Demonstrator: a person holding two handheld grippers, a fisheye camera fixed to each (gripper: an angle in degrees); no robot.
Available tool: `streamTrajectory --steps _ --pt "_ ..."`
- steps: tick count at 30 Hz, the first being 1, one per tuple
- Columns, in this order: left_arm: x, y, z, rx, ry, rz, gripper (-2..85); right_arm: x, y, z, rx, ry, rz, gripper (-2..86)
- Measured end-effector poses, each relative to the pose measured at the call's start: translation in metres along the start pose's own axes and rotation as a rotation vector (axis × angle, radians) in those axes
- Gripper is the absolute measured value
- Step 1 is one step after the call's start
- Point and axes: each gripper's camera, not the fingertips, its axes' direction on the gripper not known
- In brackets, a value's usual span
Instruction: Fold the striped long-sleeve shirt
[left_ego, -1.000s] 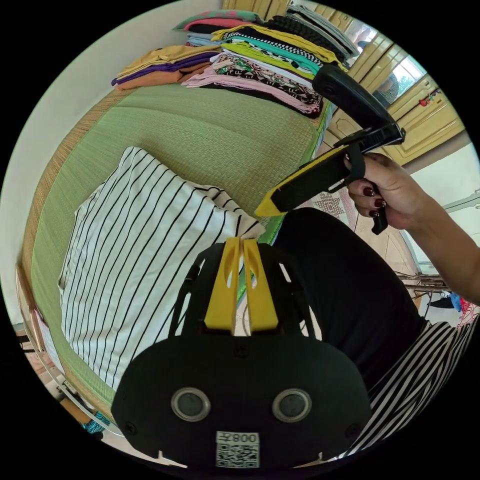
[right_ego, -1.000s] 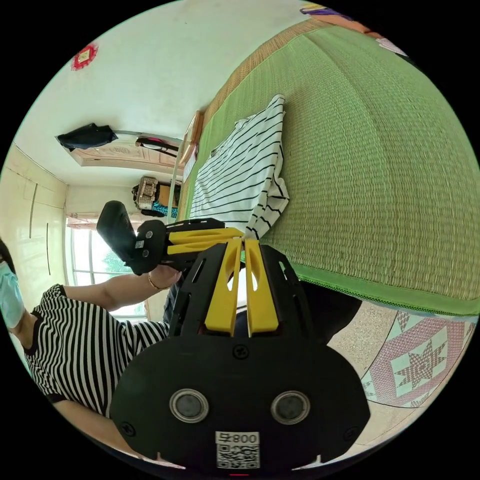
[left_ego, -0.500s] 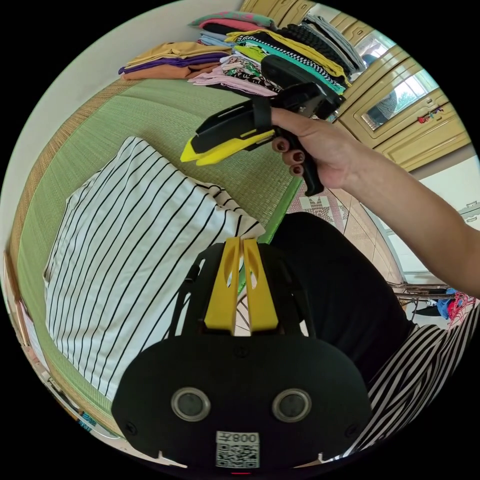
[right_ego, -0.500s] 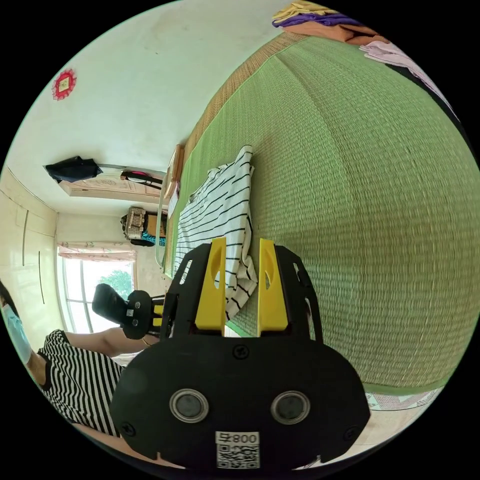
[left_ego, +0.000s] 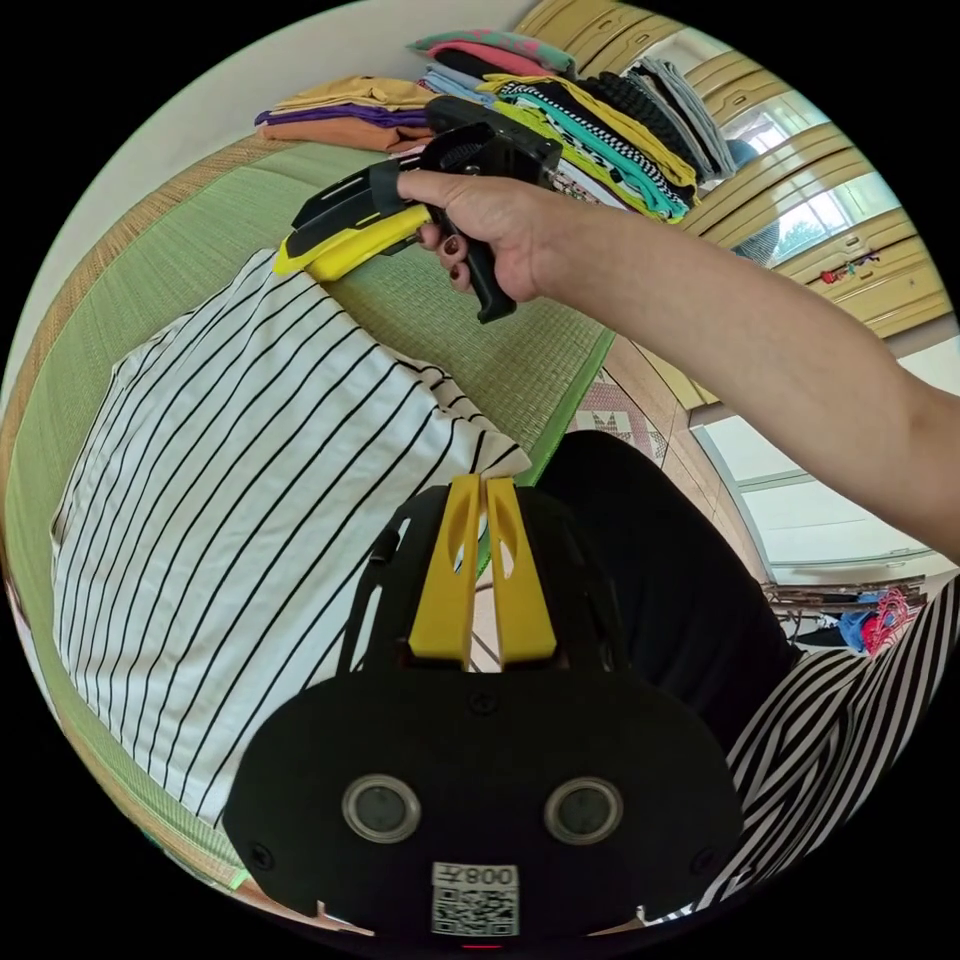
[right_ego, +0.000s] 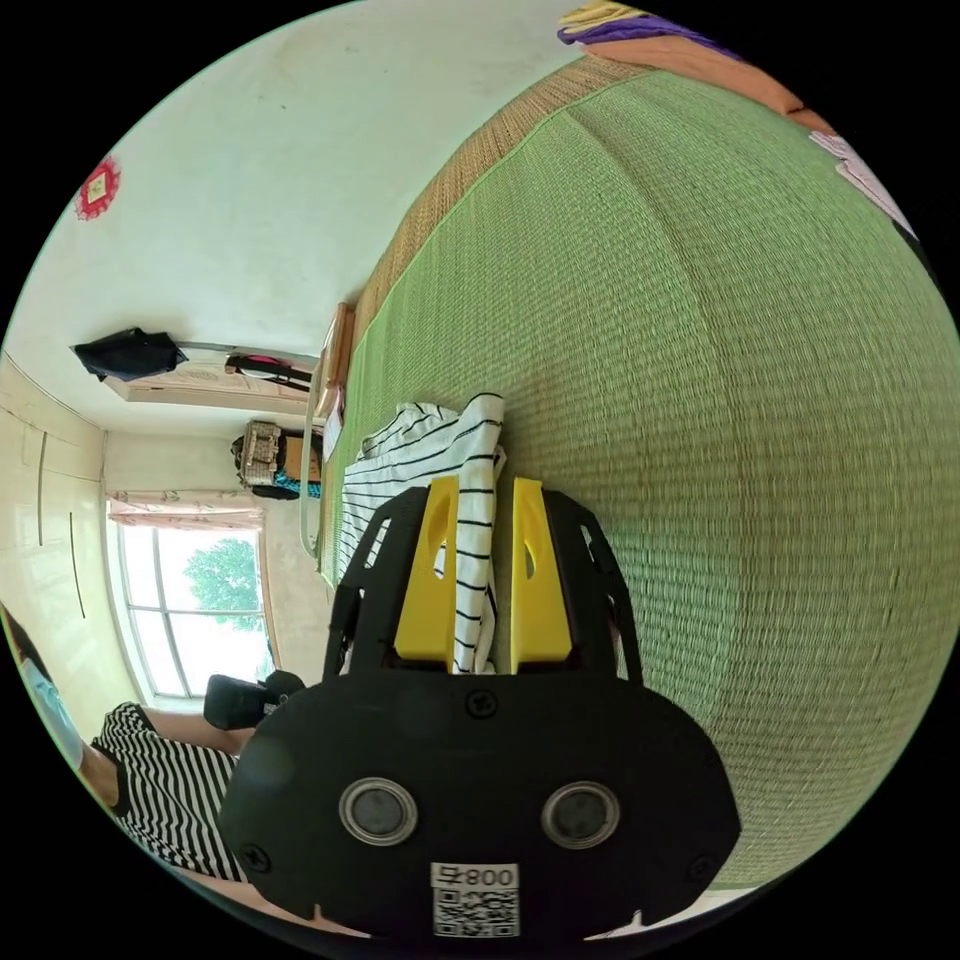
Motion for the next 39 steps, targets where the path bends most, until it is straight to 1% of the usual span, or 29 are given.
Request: streamTrajectory --steps 8,12,21,30,39 --pt "-0.026 0.006 0.009 0.017 0.044 -0.022 0.8 -0.01 -0.042 0.026 -0.039 -0.002 -0.025 6.9" --pt "-0.037 0.014 0.014 0.028 0.058 -0.031 0.8 -0.014 -0.056 0.035 -0.054 0.019 -0.017 4.1" --pt "-0.064 0.046 0.034 0.047 0.085 -0.032 0.8 -0.021 -0.074 0.031 -0.064 0.019 0.007 1.9" --pt "-0.09 0.101 0.072 0.059 0.111 -0.022 0.8 -0.037 -0.086 0.018 -0.05 0.033 0.039 1.7" --pt "-0.141 0.191 0.105 0.143 0.177 -0.077 0.8 -0.084 -0.108 0.01 -0.025 0.047 0.045 1.8"
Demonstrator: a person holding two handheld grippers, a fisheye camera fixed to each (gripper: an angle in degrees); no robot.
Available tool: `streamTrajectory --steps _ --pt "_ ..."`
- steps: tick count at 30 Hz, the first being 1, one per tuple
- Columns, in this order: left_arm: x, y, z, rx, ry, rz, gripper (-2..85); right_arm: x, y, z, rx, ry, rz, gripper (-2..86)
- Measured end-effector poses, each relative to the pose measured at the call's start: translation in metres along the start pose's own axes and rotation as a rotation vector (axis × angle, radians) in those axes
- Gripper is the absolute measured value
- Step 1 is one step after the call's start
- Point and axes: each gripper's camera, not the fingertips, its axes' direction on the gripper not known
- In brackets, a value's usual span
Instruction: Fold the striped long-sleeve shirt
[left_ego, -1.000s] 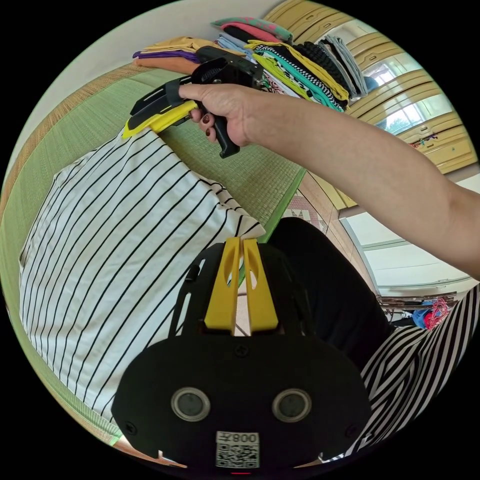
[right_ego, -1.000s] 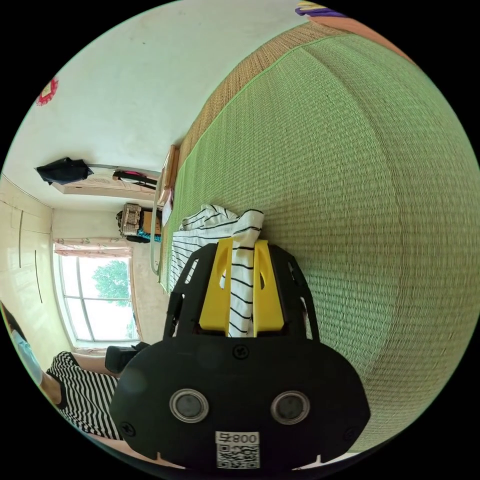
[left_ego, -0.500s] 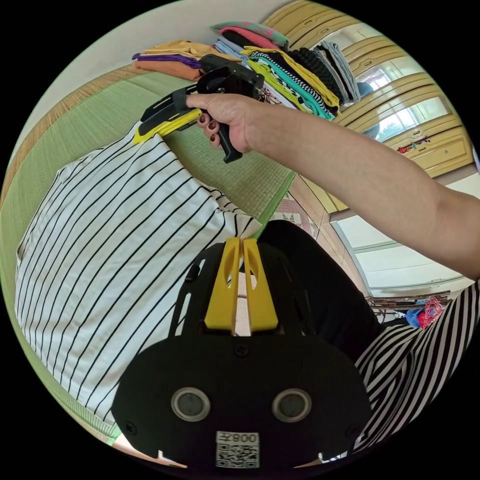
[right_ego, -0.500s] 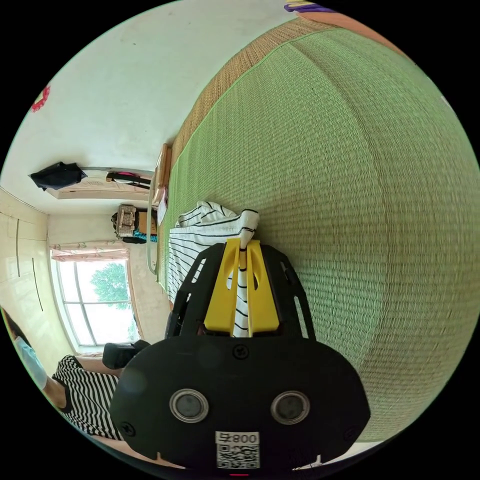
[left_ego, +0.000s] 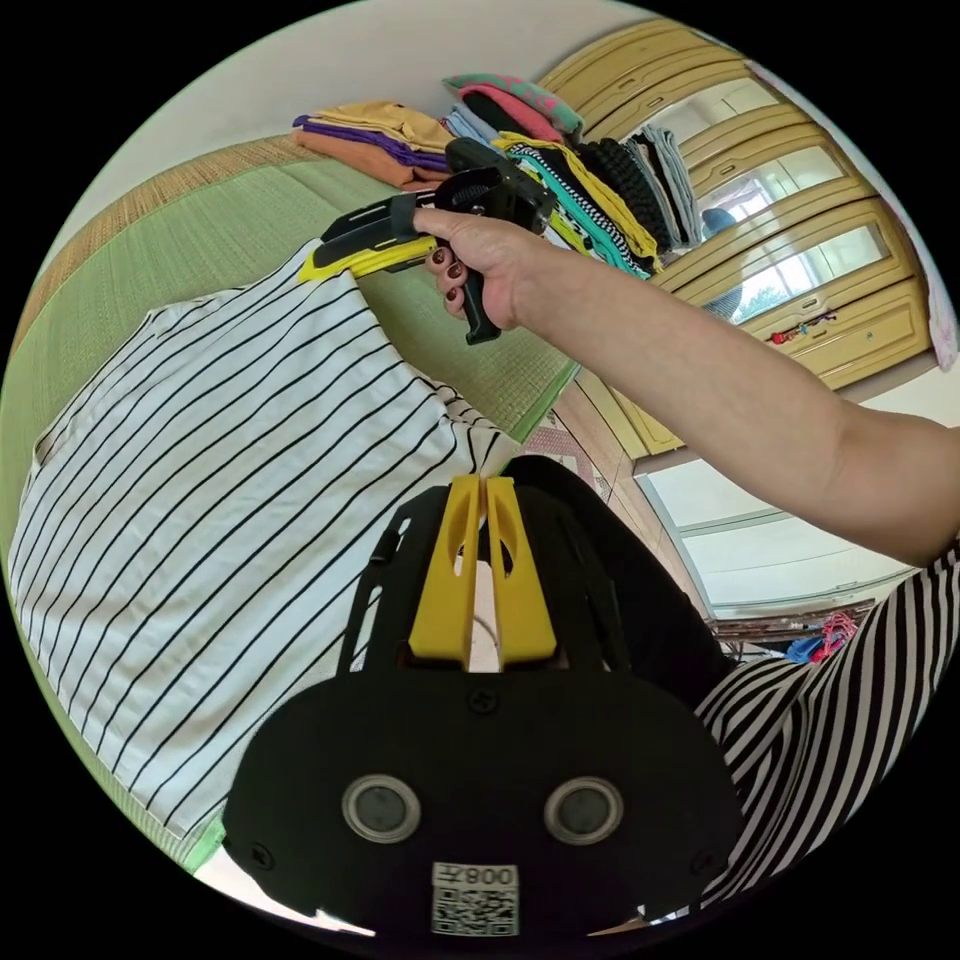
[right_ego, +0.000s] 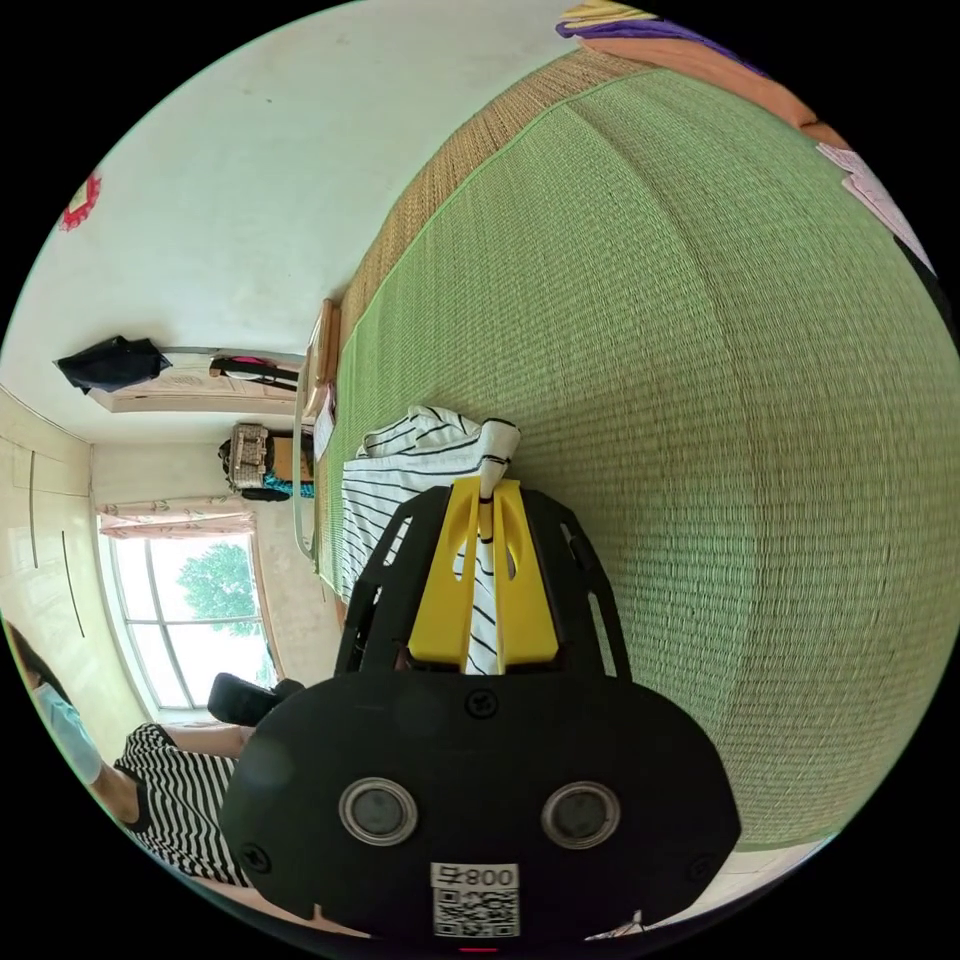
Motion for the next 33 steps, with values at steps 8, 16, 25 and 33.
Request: streamTrajectory --steps 8,16,25,33 --pt "-0.074 0.124 -0.018 0.175 0.086 -0.082 0.7 -0.079 -0.018 -0.01 0.044 -0.031 -0.03 1.8" --pt "-0.169 0.299 -0.035 0.379 0.172 -0.254 0.7 -0.208 -0.043 0.012 0.081 -0.114 -0.125 1.8" --pt "-0.278 0.518 -0.011 0.589 0.238 -0.51 0.7 -0.349 -0.081 0.094 -0.006 -0.105 -0.217 1.8" --pt "-0.345 0.66 0.039 0.691 0.279 -0.634 0.7 -0.439 -0.114 0.162 -0.074 -0.041 -0.236 2.0"
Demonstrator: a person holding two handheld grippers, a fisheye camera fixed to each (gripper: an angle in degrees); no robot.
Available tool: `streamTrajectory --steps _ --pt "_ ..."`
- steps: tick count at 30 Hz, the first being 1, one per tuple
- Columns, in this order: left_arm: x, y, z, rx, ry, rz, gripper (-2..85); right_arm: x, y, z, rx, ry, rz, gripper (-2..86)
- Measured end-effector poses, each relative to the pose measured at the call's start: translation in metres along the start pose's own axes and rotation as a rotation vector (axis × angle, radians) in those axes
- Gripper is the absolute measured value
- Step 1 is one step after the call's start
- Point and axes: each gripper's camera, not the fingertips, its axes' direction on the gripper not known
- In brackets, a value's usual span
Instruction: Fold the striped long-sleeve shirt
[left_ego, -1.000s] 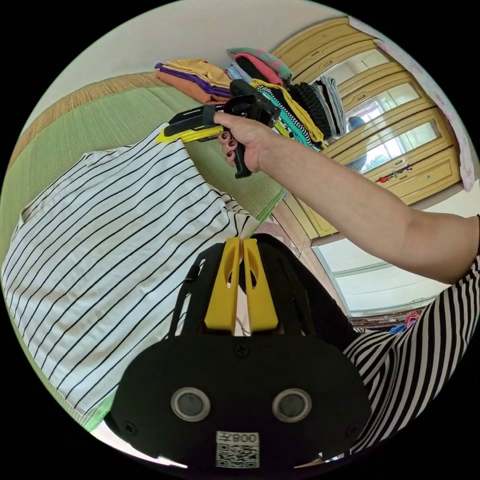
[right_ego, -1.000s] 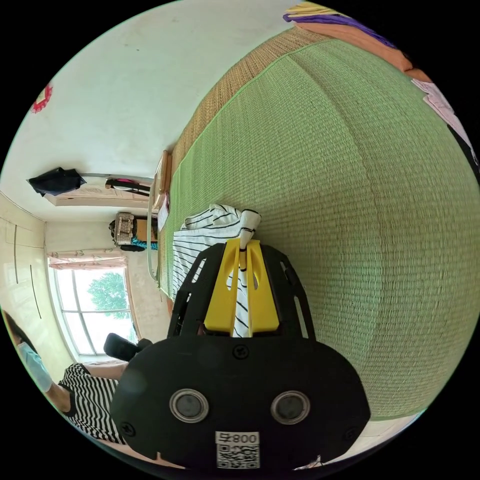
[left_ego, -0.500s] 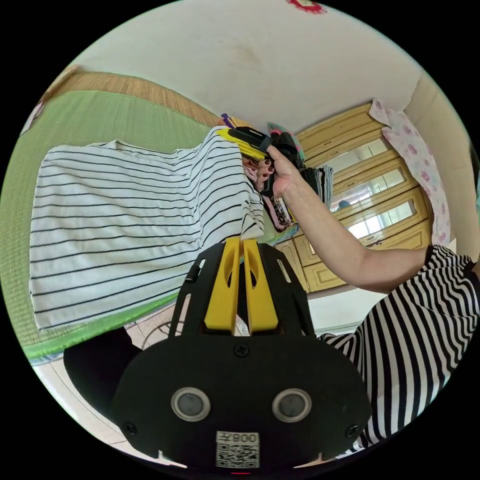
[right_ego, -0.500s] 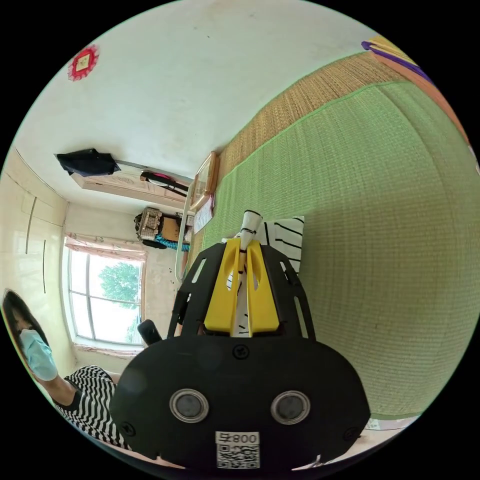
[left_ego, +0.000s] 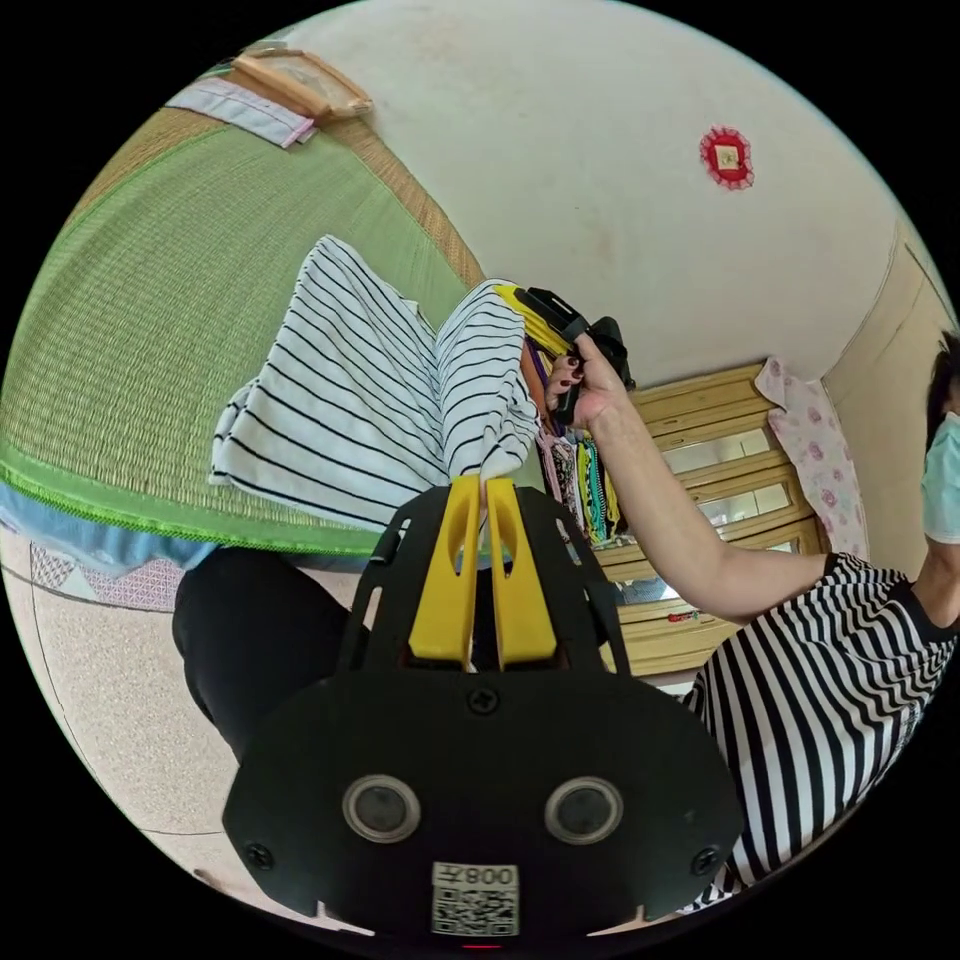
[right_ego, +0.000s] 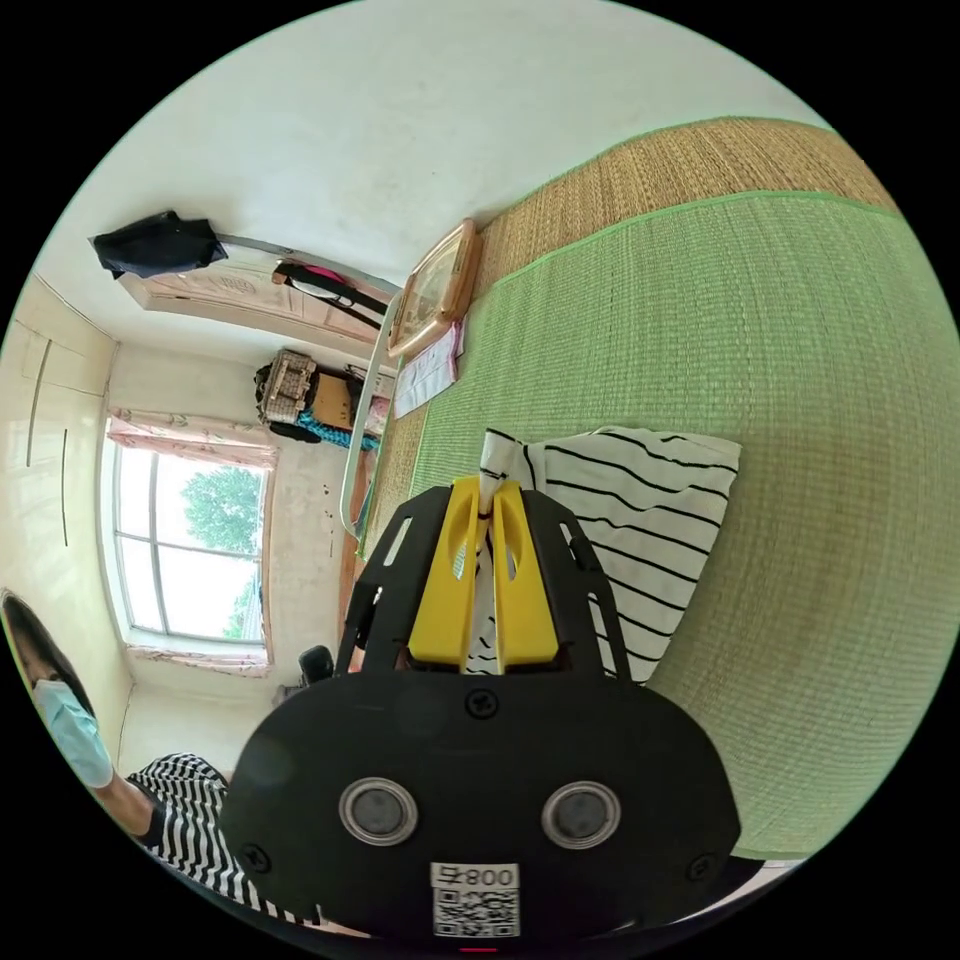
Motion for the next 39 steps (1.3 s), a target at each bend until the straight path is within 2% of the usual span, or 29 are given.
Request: streamTrajectory --steps 17,39 --pt "-0.249 0.124 -0.048 0.084 0.054 -0.213 0.7 -0.111 -0.107 0.11 -0.127 0.106 -0.002 2.1" --pt "-0.434 0.239 -0.034 0.13 0.229 -0.398 0.7 -0.197 -0.195 0.163 -0.213 0.177 0.011 2.9"
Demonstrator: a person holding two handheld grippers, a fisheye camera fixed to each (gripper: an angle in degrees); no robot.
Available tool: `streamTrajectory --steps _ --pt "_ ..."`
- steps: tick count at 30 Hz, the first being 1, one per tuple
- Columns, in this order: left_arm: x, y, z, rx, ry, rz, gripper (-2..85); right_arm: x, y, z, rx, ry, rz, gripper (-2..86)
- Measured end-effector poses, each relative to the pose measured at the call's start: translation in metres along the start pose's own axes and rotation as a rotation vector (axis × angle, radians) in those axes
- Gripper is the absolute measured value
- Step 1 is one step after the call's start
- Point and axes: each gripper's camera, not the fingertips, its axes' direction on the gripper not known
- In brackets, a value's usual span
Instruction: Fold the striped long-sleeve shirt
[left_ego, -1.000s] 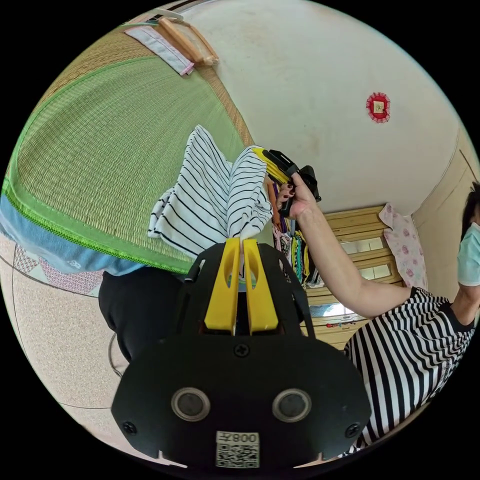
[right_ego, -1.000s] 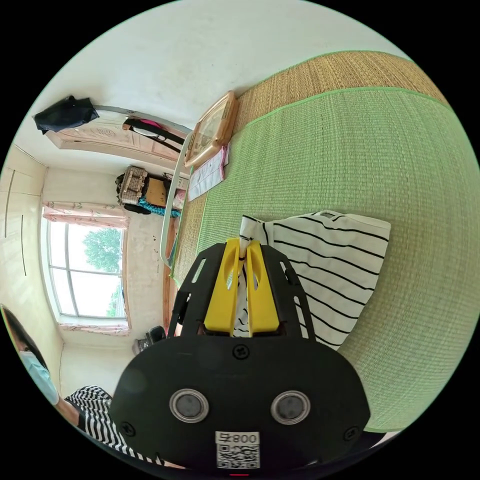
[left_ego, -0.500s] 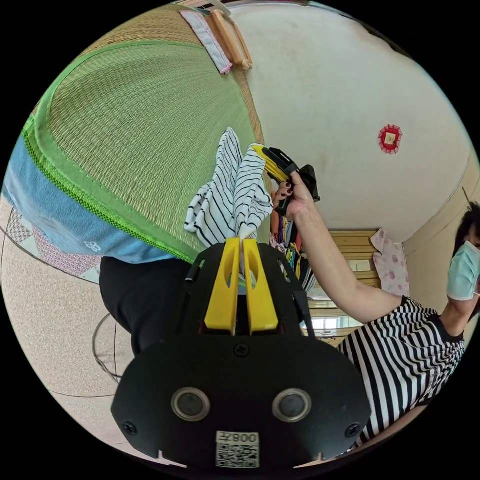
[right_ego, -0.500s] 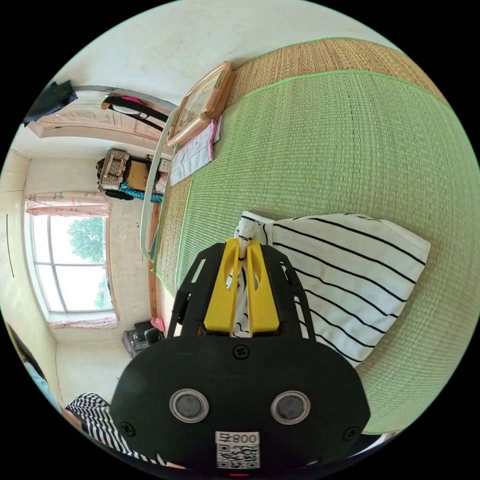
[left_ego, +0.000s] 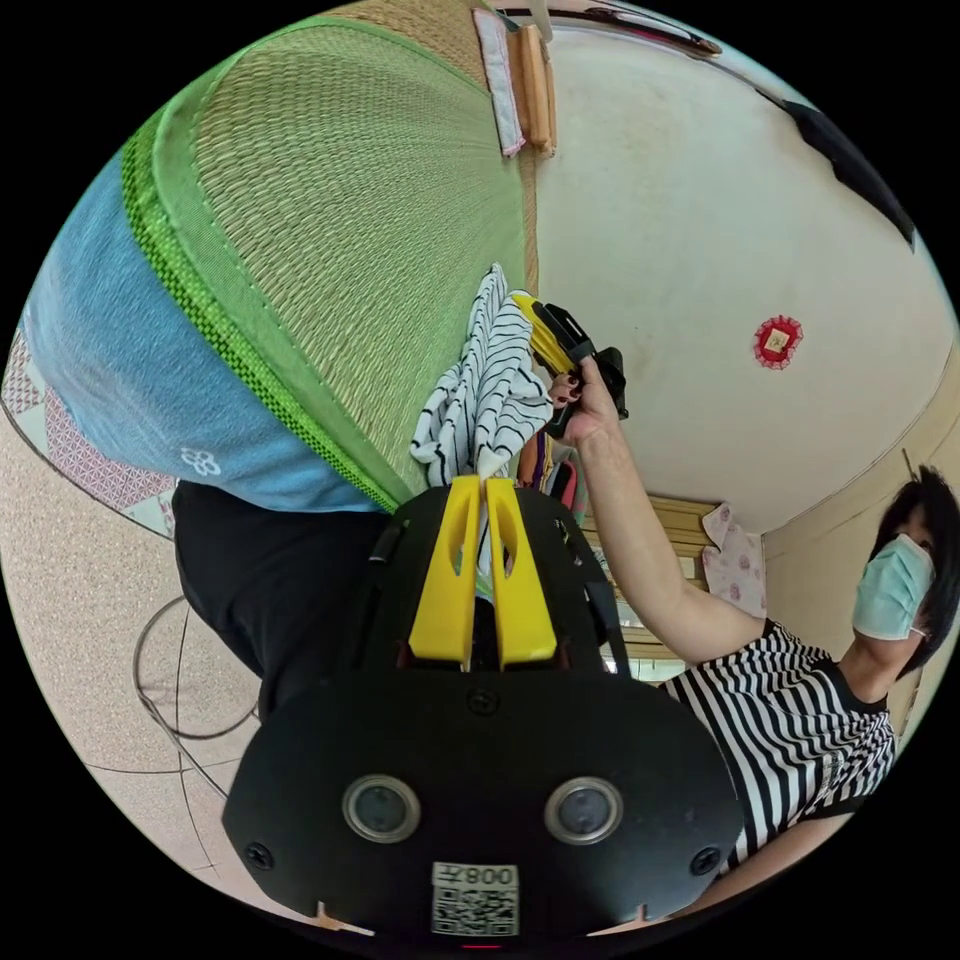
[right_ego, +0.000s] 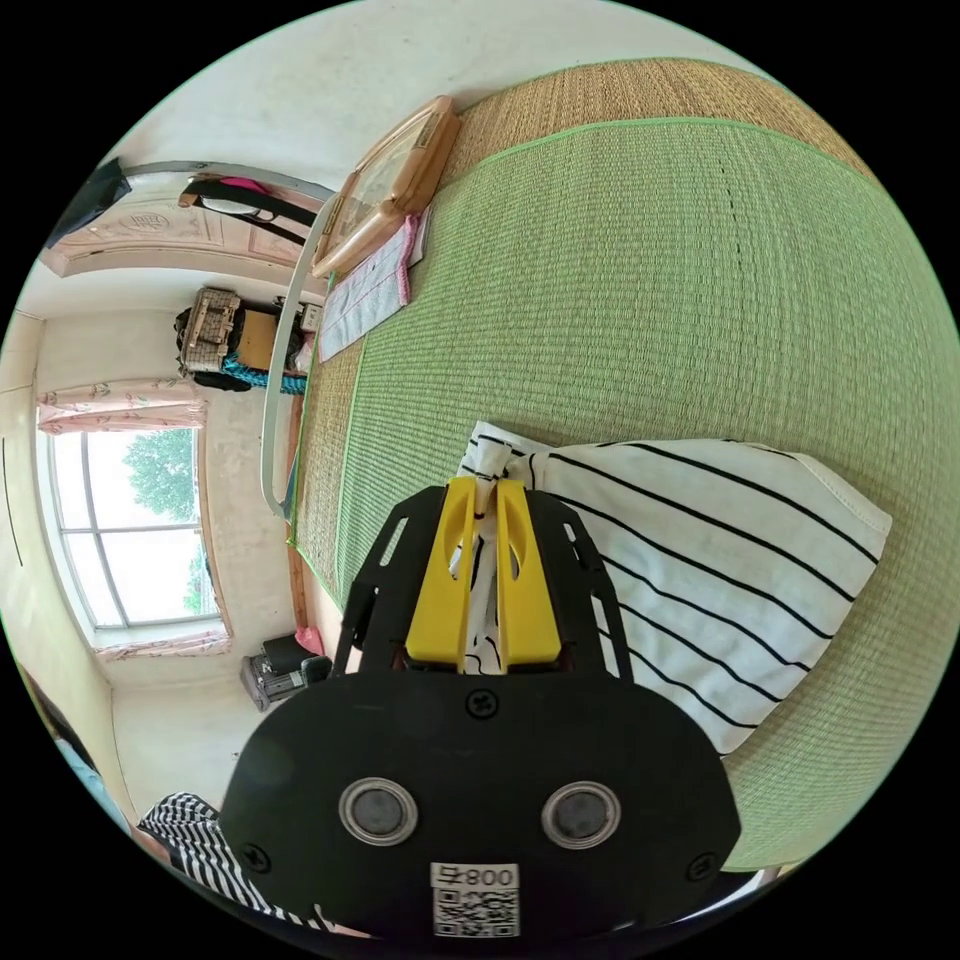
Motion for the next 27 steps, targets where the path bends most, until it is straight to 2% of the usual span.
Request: streamTrajectory --steps 8,11,19,27 --pt "-0.051 0.014 -0.003 0.025 0.073 -0.074 0.8 -0.026 -0.014 -0.013 0.0 -0.01 -0.027 4.2" --pt "-0.062 0.021 -0.003 0.041 0.089 -0.083 0.7 -0.041 -0.018 -0.023 0.018 -0.053 -0.063 4.1" --pt "-0.068 0.038 -0.001 0.073 0.087 -0.075 0.7 -0.07 -0.016 -0.046 0.023 -0.016 -0.143 2.9" --pt "-0.016 0.044 0.013 0.038 -0.053 0.115 0.7 -0.095 -0.005 -0.053 0.002 0.041 -0.211 2.0"
